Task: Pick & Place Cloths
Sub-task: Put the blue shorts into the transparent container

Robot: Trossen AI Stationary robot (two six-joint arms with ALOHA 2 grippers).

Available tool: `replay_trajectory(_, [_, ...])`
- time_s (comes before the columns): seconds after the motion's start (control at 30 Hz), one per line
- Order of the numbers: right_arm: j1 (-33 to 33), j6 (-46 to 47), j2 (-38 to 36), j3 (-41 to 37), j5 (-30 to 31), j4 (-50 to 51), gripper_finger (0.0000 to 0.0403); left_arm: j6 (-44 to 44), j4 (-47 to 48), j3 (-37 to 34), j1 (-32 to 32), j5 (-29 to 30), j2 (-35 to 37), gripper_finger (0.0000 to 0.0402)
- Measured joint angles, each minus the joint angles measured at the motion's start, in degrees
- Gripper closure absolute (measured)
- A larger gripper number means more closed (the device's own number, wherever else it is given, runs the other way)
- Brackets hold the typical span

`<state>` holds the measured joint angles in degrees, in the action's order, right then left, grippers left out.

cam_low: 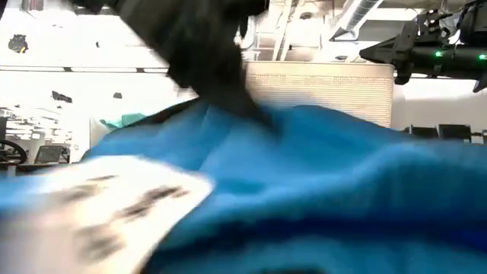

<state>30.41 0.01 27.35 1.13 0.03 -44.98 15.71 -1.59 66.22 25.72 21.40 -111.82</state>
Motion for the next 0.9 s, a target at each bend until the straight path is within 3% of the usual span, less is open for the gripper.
replay_trajectory(0.1, [0.01, 0.02, 0.0, 0.01, 0.0, -0.01, 0.0365, -0.25, -0.81, 0.21, -1.19, 3.44, 7.72, 0.0396])
replay_trajectory(0.27, [0.0, 0.02, 0.0, 0.0, 0.0, 0.0, 0.0365, -2.48, 0.13, 0.2, -3.69, 14.2, 22.51, 0.0396])
replay_trajectory(0.73, [-0.01, 0.02, -0.01, 0.0, 0.0, 0.0, 0.0365, -34.54, 0.77, -2.59, -15.56, 46.02, 57.55, 0.0395])
replay_trajectory(0.9, [0.0, 0.02, -0.02, 0.01, 0.0, -0.01, 0.0365, -35.04, 0.67, -8.36, -24.83, 47.9, 66.24, 0.0397])
